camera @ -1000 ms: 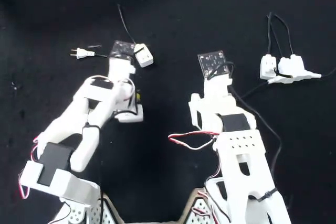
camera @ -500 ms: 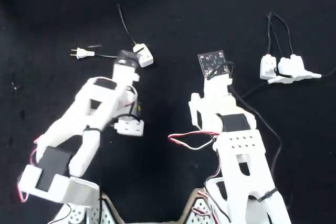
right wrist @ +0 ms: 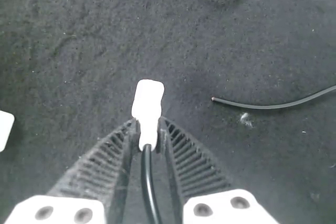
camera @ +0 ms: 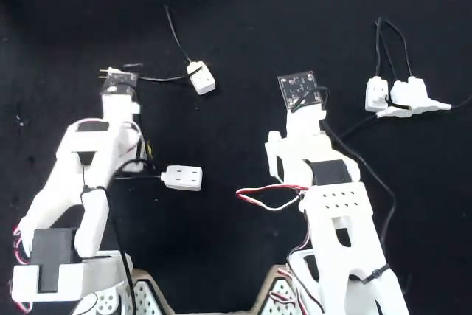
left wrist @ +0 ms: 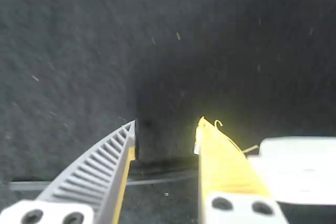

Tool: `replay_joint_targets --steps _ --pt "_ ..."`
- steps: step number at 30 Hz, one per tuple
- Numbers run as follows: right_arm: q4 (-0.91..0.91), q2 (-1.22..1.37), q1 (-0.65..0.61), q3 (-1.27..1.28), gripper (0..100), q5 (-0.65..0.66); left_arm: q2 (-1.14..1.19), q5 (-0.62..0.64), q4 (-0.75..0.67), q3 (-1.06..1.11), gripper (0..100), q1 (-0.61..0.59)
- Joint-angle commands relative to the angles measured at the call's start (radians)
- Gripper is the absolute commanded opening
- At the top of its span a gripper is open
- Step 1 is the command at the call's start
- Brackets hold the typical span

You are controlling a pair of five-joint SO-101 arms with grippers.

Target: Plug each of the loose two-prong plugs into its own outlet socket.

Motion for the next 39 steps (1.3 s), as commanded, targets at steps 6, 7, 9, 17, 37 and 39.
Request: replay_joint_targets --steps 6,7,9,17,37,39 --pt "-0.026 -0.041 -0.021 -0.005 1.1 -0.003 -0.176 -0.012 0.132 0.079 19 0.104" --pt "-0.026 -0.041 -0.021 -0.005 1.1 -0.003 -0.21 -0.012 0.15 0.088 19 0.113" --pt "-0.026 -0.041 -0.021 -0.005 1.1 -0.003 -0.273 -0.012 0.181 0.107 19 0.133" --pt "-0.026 -0.041 -0.021 -0.004 1.1 -0.003 -0.457 -0.017 0.199 0.203 19 0.159" --pt "0.313 0.022 -0.351 -0.305 1.1 0.101 -0.488 -0.011 0.107 0.3 19 -0.177" --pt "0.354 0.097 -0.374 -0.366 1.1 0.107 -0.488 -0.009 0.071 0.318 19 -0.194"
